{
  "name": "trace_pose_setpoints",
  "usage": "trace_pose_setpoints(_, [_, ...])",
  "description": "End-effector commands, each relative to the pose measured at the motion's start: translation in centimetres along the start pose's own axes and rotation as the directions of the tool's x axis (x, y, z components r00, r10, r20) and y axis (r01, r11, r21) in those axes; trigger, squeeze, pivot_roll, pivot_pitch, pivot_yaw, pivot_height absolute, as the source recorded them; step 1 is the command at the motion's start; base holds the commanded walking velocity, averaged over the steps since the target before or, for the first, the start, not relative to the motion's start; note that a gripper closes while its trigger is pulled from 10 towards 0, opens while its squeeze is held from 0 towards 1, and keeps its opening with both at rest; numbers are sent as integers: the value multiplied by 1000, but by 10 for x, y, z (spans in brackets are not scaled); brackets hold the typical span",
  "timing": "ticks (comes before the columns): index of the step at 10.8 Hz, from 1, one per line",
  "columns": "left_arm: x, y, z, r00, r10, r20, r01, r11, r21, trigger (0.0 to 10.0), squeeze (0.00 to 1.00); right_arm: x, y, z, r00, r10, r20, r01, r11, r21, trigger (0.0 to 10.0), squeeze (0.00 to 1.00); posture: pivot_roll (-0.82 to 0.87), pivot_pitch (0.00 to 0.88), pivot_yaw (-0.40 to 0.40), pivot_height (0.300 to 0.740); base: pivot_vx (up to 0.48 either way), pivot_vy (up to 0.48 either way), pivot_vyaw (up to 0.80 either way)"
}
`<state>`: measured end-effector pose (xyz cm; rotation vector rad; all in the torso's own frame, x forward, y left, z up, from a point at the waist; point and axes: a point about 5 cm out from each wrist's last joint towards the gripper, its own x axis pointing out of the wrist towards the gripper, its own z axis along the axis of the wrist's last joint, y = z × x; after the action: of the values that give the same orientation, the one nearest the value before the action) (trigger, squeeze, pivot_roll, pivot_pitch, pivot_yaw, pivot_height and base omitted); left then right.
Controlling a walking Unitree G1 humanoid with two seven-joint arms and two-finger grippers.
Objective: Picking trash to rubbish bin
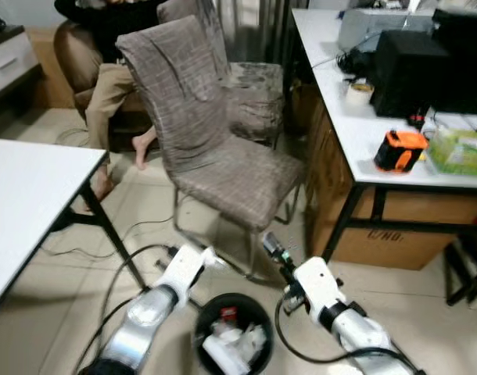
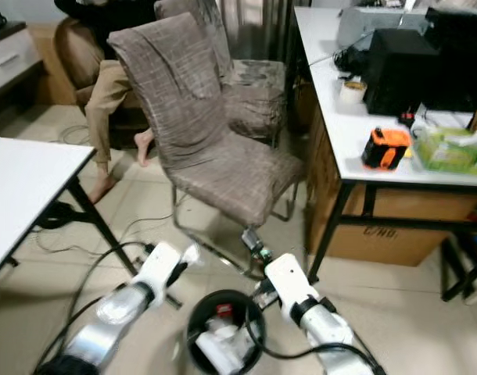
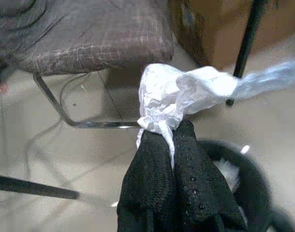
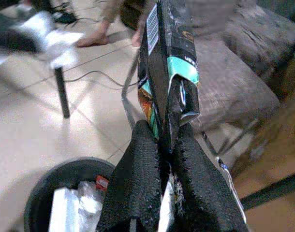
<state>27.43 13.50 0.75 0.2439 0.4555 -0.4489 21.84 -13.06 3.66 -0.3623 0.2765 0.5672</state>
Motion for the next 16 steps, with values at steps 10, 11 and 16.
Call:
trace_pose_setpoints(10, [37,-19,33,999,-41,27,39,997,74,10000,1000,-63,-11,11,971,-234,-45,232,971,-54,10000,0,-184,132,92,740,0,0,0])
trace_pose_setpoints(11, [37,-19,34,998,-47,35,44,996,78,10000,1000,-63,-12,12,969,-244,-44,242,969,-47,10000,0,-186,132,91,740,0,0,0])
trace_pose_setpoints(16, [38,-25,34,995,-92,48,91,995,34,10000,1000,-61,-15,13,965,-257,-50,255,966,-54,10000,0,-184,128,87,740,0,0,0])
